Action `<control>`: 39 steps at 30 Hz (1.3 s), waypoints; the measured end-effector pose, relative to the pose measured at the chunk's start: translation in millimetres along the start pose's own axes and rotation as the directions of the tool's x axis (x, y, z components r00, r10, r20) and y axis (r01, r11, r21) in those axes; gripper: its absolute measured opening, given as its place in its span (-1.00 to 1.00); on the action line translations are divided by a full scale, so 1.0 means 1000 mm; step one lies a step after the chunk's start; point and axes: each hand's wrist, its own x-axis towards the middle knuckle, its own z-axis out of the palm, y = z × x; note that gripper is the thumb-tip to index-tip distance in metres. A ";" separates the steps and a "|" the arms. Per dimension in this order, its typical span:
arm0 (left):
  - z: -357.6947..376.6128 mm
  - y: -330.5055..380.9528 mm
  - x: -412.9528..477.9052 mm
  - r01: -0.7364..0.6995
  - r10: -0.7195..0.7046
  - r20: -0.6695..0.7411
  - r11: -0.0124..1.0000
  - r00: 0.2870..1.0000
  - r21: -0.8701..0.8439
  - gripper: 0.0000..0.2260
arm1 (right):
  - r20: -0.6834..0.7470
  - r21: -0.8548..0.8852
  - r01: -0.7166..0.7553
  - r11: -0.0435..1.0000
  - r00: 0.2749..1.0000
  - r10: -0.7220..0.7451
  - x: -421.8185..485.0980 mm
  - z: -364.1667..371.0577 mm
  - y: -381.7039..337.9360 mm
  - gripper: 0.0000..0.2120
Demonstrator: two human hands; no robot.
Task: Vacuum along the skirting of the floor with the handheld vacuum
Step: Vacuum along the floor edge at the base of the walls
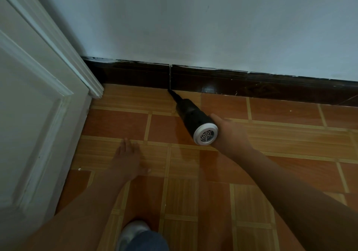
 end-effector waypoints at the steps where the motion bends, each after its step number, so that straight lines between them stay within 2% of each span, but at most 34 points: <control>1: 0.001 0.000 -0.001 0.002 -0.002 -0.005 1.000 1.000 0.007 -0.08 | 0.001 -0.003 -0.003 1.000 1.000 0.003 -0.001 0.000 0.002 -0.66; 17: 0.003 0.013 -0.001 0.069 -0.063 -0.073 0.995 0.995 0.078 -0.11 | -0.055 -0.052 -0.051 0.997 0.997 0.048 -0.021 -0.001 0.019 -0.66; 21: 0.008 0.020 -0.002 -0.025 0.028 -0.136 0.999 0.990 0.026 -0.14 | -0.040 -0.008 -0.043 0.999 0.998 0.043 -0.017 0.000 0.009 -0.67; 24: 0.010 0.020 -0.003 -0.080 0.084 -0.132 0.996 0.988 0.036 -0.15 | 0.008 -0.015 -0.013 1.000 1.000 0.014 -0.008 0.000 -0.002 -0.67; 33: 0.009 0.011 -0.004 -0.114 0.121 -0.081 0.990 0.989 0.080 -0.11 | 0.047 -0.063 0.072 0.995 0.997 -0.069 0.021 0.006 -0.037 -0.59; 39: 0.007 0.008 -0.005 -0.123 0.130 -0.093 0.990 0.987 0.073 -0.14 | 0.067 -0.024 0.109 0.994 0.992 -0.107 0.037 0.011 -0.056 -0.56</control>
